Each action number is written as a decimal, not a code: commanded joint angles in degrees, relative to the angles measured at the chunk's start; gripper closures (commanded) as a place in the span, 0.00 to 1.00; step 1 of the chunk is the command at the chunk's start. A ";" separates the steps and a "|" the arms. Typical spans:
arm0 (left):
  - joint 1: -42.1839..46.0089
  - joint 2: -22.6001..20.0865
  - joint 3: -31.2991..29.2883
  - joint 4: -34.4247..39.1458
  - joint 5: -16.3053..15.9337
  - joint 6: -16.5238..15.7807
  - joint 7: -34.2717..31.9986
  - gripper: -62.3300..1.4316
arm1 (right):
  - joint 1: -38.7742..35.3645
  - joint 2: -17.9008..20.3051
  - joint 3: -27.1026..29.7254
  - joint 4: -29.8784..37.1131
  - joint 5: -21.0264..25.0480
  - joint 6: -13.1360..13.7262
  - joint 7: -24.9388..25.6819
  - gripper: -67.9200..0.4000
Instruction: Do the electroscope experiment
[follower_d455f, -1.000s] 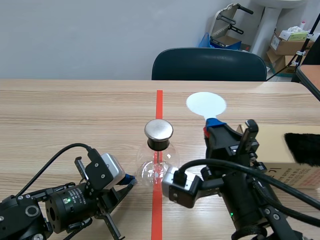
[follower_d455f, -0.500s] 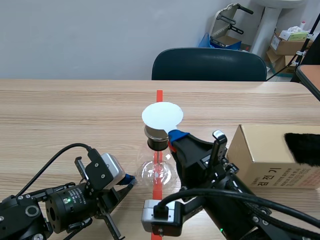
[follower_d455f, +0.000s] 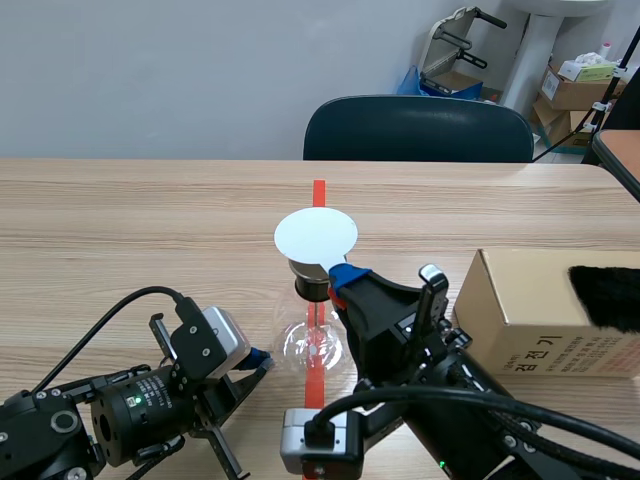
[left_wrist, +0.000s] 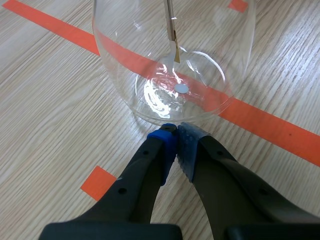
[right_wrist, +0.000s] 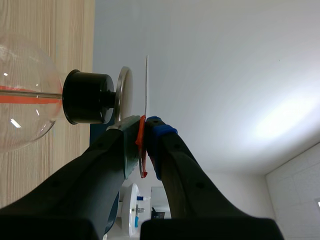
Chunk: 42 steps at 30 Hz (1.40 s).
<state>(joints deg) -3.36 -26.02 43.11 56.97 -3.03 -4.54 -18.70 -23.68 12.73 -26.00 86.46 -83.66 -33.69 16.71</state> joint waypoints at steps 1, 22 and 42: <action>0.00 0.28 -0.07 0.92 -0.37 0.28 -0.96 0.92 | 0.50 0.13 0.11 0.59 -0.04 -0.79 -0.04 0.97; 0.00 0.28 -0.07 0.92 -0.37 0.28 -0.96 0.92 | 0.50 0.13 0.11 0.59 -0.04 -0.79 -32.98 0.97; 0.00 0.28 -0.07 0.92 -0.37 0.28 -0.96 0.92 | 0.50 0.13 0.09 0.59 -0.04 -0.79 -18.45 0.97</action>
<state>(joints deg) -3.36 -26.02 43.11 56.97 -3.03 -4.54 -18.70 -23.68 12.73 -26.00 86.46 -83.66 -33.71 -1.85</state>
